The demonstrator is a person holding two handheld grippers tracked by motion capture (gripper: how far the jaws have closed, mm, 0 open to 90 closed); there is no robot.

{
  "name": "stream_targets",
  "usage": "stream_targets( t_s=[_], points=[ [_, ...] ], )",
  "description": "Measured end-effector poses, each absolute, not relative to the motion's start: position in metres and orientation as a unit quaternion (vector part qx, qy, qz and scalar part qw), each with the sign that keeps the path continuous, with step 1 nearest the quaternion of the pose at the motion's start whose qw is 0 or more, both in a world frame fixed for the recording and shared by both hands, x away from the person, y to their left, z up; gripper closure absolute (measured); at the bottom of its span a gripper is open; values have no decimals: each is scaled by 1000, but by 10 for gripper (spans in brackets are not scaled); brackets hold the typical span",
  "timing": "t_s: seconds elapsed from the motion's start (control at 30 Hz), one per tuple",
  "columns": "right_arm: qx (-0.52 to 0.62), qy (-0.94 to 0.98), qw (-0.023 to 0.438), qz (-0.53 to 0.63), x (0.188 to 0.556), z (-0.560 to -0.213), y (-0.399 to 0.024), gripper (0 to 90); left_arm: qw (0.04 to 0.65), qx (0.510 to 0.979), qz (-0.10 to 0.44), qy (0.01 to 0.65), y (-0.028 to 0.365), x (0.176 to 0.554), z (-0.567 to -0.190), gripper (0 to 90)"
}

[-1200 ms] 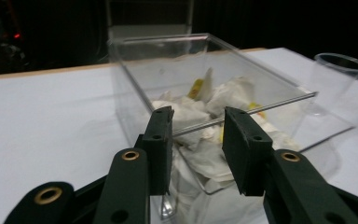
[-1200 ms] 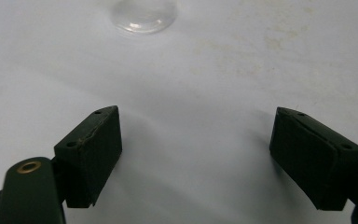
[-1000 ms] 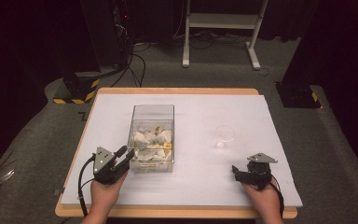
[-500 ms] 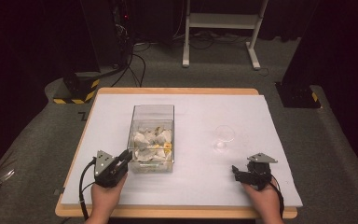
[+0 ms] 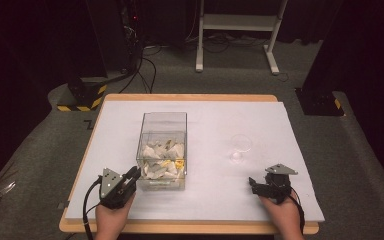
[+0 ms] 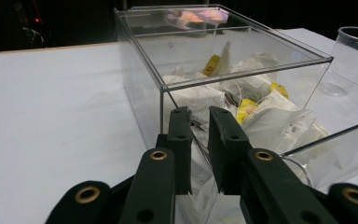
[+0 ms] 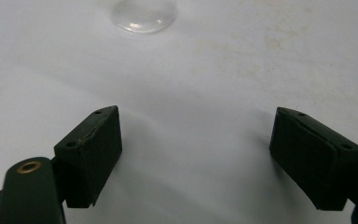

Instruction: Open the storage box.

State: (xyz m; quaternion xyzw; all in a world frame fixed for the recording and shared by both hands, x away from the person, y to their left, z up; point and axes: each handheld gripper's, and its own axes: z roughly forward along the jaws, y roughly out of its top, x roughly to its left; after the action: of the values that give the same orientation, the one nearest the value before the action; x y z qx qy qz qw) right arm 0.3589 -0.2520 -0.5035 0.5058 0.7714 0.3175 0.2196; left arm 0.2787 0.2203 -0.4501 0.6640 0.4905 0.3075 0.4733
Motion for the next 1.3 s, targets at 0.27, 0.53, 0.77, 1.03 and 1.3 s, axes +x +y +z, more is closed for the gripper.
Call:
stream_targets(
  t_s=[0.27,0.53,0.77,1.03,1.3],
  points=[
    [506,771,220,318,359,-503,-252,168,470,660,297,506,216,295,-456,690],
    [506,771,220,318,359,-503,-252,168,473,653,306,506,216,289,-459,750],
    [506,771,219,318,359,-503,-252,169,476,653,309,502,216,276,-461,750],
    [506,771,220,318,359,-503,-252,168,478,652,307,502,217,259,-463,756],
    [505,771,220,318,359,-504,-252,168,478,656,307,498,218,249,-464,754]
  ],
)
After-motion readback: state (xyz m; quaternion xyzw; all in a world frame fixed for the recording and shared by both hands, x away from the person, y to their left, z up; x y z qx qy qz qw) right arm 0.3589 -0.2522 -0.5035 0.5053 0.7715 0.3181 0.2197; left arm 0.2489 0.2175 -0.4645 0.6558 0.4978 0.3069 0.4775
